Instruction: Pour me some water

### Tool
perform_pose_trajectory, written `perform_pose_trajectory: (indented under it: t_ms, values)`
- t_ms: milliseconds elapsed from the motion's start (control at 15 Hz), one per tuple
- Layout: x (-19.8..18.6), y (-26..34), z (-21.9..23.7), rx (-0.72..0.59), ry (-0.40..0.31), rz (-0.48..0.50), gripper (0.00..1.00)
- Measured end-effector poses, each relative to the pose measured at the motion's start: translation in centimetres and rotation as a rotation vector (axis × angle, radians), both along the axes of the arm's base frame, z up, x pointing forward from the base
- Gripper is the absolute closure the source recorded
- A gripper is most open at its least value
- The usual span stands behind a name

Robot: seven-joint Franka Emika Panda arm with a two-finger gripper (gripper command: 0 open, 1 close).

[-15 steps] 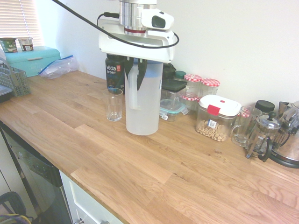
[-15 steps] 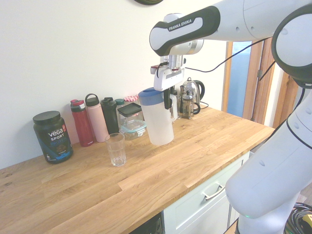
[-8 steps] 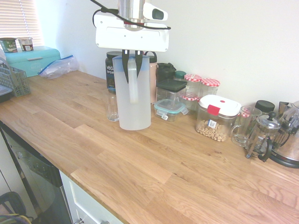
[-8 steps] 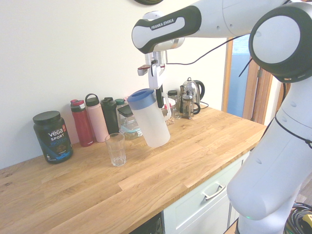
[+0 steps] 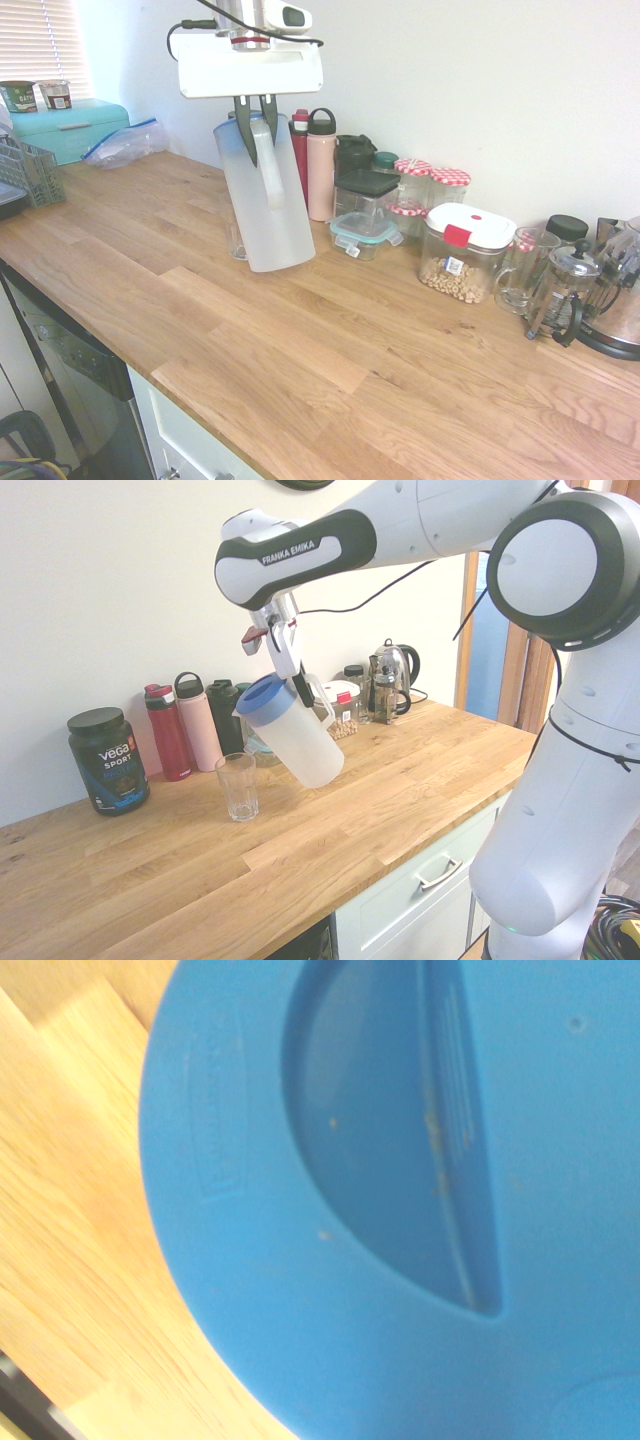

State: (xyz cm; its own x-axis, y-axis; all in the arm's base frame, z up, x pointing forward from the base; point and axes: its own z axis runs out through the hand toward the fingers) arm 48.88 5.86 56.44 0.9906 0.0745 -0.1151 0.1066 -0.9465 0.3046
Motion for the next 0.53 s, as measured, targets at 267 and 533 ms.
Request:
perform_pose_trajectory:
  t_ms: [267,533]
  values:
    - [0.6,0.8,-1.9,-0.113,0.050,0.018,1.00]
    - [0.5,1.2,-2.1,-0.160,0.066,0.029,1.00]
